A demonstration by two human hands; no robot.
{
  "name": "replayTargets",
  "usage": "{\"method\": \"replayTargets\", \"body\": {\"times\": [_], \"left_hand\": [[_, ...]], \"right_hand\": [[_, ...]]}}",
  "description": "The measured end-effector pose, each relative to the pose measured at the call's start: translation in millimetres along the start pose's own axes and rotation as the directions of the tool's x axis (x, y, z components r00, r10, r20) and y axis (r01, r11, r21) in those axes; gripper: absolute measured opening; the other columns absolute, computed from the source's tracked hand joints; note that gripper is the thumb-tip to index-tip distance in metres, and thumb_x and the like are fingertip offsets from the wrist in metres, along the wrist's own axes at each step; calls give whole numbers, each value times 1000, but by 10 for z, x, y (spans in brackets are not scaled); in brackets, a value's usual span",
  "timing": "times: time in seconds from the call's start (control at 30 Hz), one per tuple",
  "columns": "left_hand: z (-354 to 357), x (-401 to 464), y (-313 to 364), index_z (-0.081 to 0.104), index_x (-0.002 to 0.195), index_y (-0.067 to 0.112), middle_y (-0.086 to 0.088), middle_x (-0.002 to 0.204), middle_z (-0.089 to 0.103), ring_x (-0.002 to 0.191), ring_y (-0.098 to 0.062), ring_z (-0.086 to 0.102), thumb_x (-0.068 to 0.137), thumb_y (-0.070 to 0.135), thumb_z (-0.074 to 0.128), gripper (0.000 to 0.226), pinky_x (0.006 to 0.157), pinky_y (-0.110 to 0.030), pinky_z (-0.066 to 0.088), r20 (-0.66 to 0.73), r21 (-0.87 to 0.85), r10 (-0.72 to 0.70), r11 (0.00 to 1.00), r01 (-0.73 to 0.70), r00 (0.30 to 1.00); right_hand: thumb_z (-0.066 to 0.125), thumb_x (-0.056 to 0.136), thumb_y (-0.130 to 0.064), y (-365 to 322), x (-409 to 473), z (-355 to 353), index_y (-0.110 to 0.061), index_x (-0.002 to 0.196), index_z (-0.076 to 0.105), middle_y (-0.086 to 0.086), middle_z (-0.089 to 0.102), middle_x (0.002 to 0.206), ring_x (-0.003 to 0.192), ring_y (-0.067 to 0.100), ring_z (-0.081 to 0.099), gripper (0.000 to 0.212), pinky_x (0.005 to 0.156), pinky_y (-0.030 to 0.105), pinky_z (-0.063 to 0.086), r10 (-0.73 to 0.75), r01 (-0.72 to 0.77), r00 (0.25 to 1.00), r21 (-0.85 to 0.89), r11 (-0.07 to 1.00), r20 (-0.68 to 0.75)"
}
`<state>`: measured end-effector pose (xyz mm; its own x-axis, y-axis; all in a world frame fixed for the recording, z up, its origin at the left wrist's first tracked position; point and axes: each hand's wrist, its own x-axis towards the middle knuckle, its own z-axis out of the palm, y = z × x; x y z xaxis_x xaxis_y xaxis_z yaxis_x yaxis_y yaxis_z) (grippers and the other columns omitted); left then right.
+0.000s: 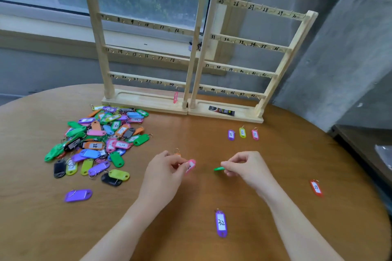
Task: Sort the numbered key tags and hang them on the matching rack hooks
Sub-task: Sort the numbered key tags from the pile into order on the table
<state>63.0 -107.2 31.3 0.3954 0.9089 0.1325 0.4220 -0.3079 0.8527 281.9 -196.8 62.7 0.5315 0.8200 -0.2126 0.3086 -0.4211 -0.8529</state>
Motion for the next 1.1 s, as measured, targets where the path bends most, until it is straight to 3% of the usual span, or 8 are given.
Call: {"method": "replayTargets", "body": {"times": [0.2,0.3,0.47,0.63,0.77,0.9,1.0,1.1], "left_hand": [[350,154,175,73,79,28,9,67,65,71,-13,58,94,37,65,19,60,-30,42,101,222,6,975,-28,995],[520,220,279,68,79,26,7,69,64,74,-16,56,97,36,59,22,62,-31,38,144,283,-1,958,-40,990],[699,297,291,64,83,23,1,78,67,84,-24,59,99,35,56,21,68,-36,44,196,329,-26,943,-41,980],[800,319,239,62,86,21,-1,77,66,81,-27,60,98,35,52,21,71,-39,45,169,428,69,893,-136,983],[849,341,271,68,87,25,3,78,68,80,-22,61,97,40,52,24,74,-37,46,164,458,60,880,-130,985],[878,372,291,70,89,28,5,81,69,83,-19,62,96,46,54,25,74,-32,40,153,456,11,887,-80,988],[919,367,254,68,87,27,4,77,67,82,-20,60,96,52,50,32,79,-35,43,130,516,44,850,-105,991],[900,361,212,68,89,28,5,77,66,81,-19,58,98,50,49,30,77,-33,39,143,469,60,875,-122,988]], "right_hand": [[87,75,-9,198,65,-207,-10,85,71,9,74,75,62,18,69,20,76,46,60,-26,25,999,-89,996,-19],[87,75,-10,264,128,-299,-15,92,70,5,74,80,56,13,67,25,67,36,60,-21,16,999,-135,991,-35],[78,85,-9,229,293,-415,-13,84,71,11,72,74,49,8,60,8,47,23,46,-54,48,998,-195,980,-23],[64,94,-5,15,578,-497,-15,94,73,3,72,74,51,-2,59,14,52,12,44,-161,179,983,-289,940,86],[64,95,-8,-167,922,-408,-21,97,76,-18,63,76,64,-5,57,18,55,7,36,-237,281,958,-378,882,160],[64,95,-9,-332,1253,-245,-19,100,76,-11,66,86,76,2,59,16,62,12,41,-258,339,937,-433,835,235],[62,94,-10,-468,1426,-125,-19,97,76,-8,68,90,81,13,65,17,67,25,52,-257,378,919,-481,791,299],[62,93,-8,-596,1554,1,-15,97,76,-12,65,84,74,4,59,16,60,12,42,-263,425,894,-499,756,363]]}}
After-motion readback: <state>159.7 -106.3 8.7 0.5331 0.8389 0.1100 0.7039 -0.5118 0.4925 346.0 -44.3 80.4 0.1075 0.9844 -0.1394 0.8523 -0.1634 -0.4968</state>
